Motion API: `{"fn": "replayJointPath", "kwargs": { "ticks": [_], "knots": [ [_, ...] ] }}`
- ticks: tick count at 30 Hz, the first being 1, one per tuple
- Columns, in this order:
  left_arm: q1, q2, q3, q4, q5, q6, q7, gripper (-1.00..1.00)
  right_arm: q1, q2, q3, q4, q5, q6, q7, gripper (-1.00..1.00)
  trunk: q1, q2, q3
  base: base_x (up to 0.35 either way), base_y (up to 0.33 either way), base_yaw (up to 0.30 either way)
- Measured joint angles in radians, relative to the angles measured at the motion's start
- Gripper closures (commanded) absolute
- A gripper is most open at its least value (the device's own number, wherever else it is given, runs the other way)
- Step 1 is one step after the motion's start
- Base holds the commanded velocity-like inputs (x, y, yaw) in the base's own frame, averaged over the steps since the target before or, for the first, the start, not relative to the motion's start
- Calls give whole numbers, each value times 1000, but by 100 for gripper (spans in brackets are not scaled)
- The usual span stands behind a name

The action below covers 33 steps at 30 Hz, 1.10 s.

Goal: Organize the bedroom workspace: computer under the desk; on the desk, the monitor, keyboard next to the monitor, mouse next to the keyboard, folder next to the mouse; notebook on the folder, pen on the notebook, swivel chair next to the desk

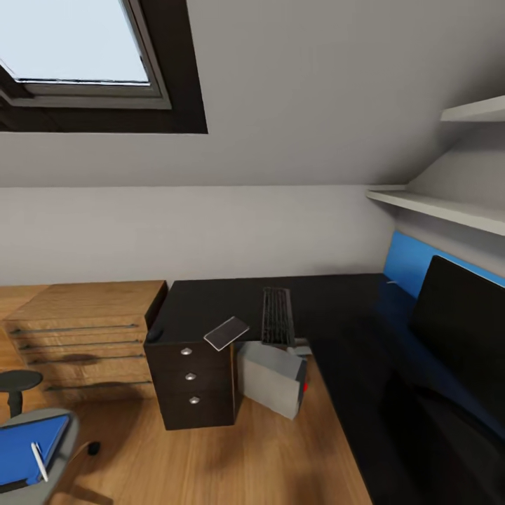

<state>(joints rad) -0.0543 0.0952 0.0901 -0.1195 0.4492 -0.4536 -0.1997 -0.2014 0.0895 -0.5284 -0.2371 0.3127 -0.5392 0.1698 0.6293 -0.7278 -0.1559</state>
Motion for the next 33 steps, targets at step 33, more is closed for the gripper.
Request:
{"fn": "replayJointPath", "kwargs": {
  "ticks": [33],
  "knots": [
    [0, -6, -2, -36, -2, -8, 6, -100, 0, -3, 0, -5, -2, -1, 0, -100, 20, -35, -16, 185, 36, 0]
  ]
}}
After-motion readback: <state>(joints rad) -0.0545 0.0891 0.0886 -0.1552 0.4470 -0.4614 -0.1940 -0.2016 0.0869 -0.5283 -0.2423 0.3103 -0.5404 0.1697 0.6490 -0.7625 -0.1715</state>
